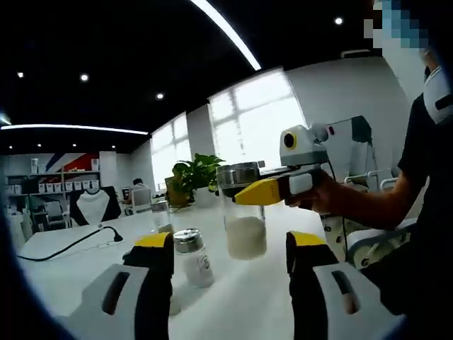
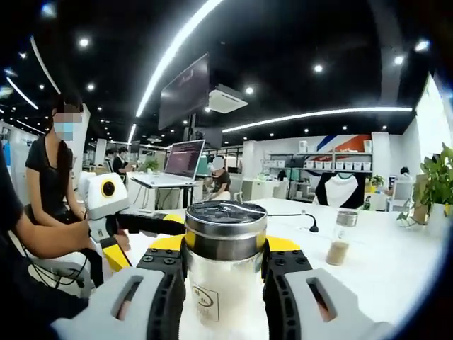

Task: Rotate the seasoning bottle until the label or dispensing opening points toward the visible target arrow and the bottle remains upright within the marked orientation range

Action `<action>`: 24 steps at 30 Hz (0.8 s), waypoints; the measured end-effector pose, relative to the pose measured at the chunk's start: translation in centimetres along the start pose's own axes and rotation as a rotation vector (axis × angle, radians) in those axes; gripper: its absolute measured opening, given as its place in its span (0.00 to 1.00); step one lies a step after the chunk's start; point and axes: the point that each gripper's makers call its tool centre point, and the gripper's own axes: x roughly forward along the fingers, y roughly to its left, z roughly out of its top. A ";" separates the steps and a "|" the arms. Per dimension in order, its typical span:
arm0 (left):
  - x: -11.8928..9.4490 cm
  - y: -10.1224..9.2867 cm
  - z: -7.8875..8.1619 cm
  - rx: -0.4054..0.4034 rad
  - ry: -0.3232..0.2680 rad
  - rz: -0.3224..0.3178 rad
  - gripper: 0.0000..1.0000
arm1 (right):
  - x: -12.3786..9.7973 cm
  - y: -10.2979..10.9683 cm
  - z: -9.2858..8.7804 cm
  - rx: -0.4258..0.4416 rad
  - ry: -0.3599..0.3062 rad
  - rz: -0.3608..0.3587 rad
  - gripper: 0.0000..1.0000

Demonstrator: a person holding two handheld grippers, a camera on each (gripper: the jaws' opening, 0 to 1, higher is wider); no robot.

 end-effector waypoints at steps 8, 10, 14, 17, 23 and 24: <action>-1.7 4.4 -0.4 0.016 0.014 0.213 0.89 | 0.1 -3.3 -1.5 0.033 0.002 -0.083 0.39; -1.8 4.8 -0.9 -0.002 0.032 0.223 0.95 | 0.2 -3.9 -1.9 0.018 0.011 -0.104 0.39; -1.8 5.1 -2.8 -0.059 0.104 0.232 1.00 | 0.6 -5.4 -2.8 0.020 0.025 -0.126 0.39; -1.7 5.4 -3.6 -0.094 0.110 0.244 1.00 | 0.9 -7.0 -3.7 0.058 0.031 -0.147 0.39; -1.6 5.5 -4.3 -0.103 0.131 0.246 1.00 | 1.1 -9.2 -4.6 0.091 0.051 -0.192 0.39; -1.6 5.6 -4.4 -0.096 0.138 0.252 1.00 | 1.0 -9.4 -4.8 0.088 0.058 -0.197 0.39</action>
